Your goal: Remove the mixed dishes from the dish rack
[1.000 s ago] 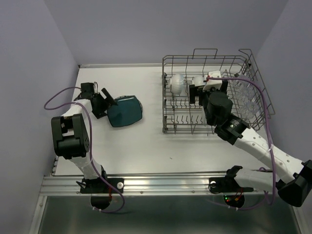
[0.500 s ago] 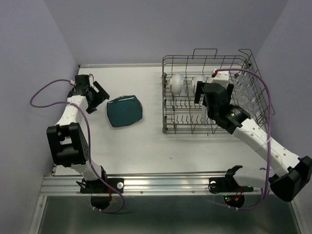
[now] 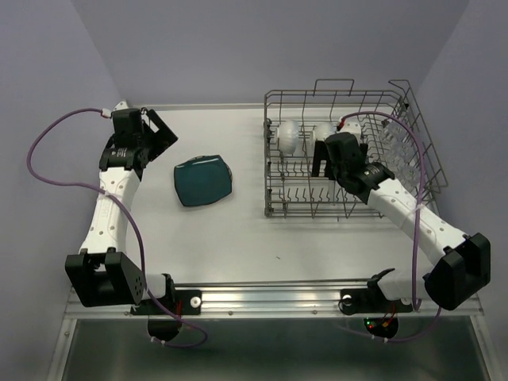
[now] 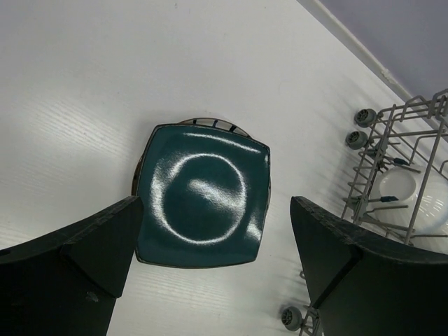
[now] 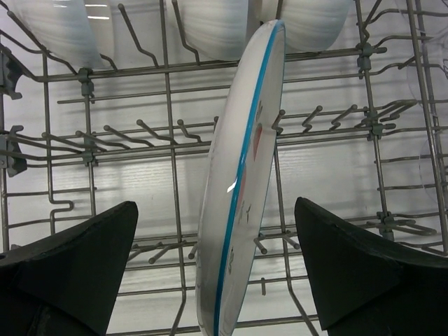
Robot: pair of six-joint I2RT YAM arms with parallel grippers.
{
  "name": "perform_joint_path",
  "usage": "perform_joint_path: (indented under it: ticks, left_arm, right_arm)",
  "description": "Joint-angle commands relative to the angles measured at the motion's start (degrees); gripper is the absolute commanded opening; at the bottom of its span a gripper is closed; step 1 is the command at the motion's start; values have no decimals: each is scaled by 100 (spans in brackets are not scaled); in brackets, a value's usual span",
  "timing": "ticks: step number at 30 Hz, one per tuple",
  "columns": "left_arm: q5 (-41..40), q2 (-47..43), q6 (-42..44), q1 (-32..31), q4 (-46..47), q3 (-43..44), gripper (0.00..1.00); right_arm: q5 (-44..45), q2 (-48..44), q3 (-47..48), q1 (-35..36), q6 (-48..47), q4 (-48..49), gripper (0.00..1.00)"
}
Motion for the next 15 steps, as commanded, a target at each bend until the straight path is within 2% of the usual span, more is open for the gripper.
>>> perform_joint_path:
  ticks: [1,4,7,15]
  left_arm:
    - [-102,-7,75,29,-61,12,99]
    - [-111,-34,66,20,-87,-6,99]
    - [-216,-130,40,28,-149,-6,99]
    - [-295,-368,40,20,-219,-76,99]
  right_arm:
    - [-107,-93,-15,30,-87,304,98]
    - [-45,-58,-50,30,-78,286,78]
    - [-54,3,-33,30,-8,207,63]
    - [271,188,187,30,54,-109,35]
